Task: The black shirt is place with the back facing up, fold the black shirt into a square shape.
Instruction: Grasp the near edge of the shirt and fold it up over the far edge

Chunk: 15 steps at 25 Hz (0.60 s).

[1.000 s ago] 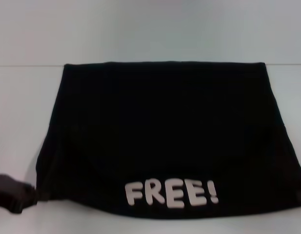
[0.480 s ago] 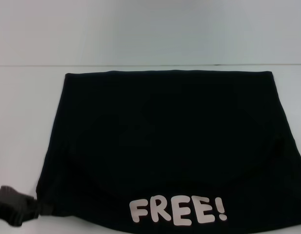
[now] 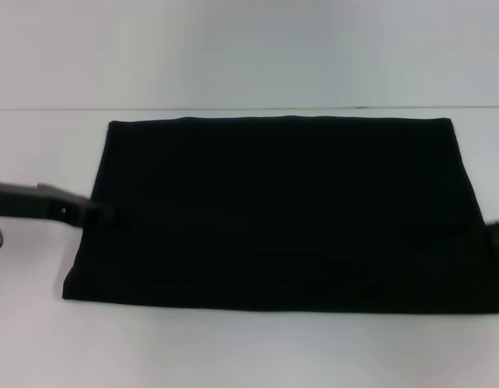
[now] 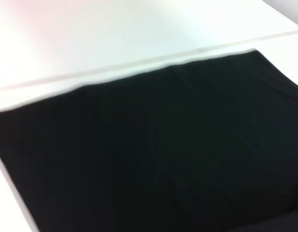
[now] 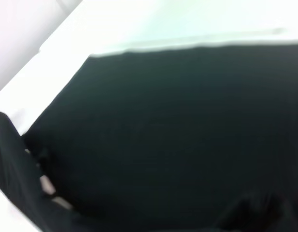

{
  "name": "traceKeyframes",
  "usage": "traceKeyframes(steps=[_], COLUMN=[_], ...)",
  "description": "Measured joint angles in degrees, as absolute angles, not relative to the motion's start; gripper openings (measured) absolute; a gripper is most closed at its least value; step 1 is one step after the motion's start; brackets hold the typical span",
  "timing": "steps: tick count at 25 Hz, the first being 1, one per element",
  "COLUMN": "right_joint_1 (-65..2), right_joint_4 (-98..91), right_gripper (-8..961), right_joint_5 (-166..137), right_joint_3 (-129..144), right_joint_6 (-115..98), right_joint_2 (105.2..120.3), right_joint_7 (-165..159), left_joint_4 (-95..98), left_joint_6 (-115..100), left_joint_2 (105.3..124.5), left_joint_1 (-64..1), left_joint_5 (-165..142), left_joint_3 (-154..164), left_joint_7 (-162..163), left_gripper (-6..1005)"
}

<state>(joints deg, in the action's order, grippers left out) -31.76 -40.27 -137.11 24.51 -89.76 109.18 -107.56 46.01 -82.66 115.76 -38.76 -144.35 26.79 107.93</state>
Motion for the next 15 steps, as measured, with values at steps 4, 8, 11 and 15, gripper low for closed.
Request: traceKeyframes(steps=[4,8,11,15], right_joint_1=[-34.4,-37.5,-40.3,-43.9], right_joint_4=[-39.2,-35.2,-30.9,-26.9], right_gripper=[71,78,83,89], right_joint_5=[-136.3,-134.9,-135.2,-135.5], right_joint_3=[22.5,22.5,23.1,24.7], right_joint_6=[-85.2,-77.6,-71.3,-61.7], right_joint_2=[109.20,108.73,108.04,107.98], right_joint_7=[-107.6,-108.1,-109.1,-110.9], left_joint_4=[43.8,42.8,40.8,37.8], left_joint_6=[-76.5,-71.2,-67.6,-60.6], left_joint_2=[115.20,115.18,115.07,114.84], left_joint_1=[-40.9,-42.5,-44.1,-45.9], left_joint_5=[-143.7,-142.9,-143.5,-143.9], left_joint_3=[26.7,27.0,27.9,30.9], left_joint_7=[109.4,110.6,110.8,111.9], left_gripper=[7,7,7,7])
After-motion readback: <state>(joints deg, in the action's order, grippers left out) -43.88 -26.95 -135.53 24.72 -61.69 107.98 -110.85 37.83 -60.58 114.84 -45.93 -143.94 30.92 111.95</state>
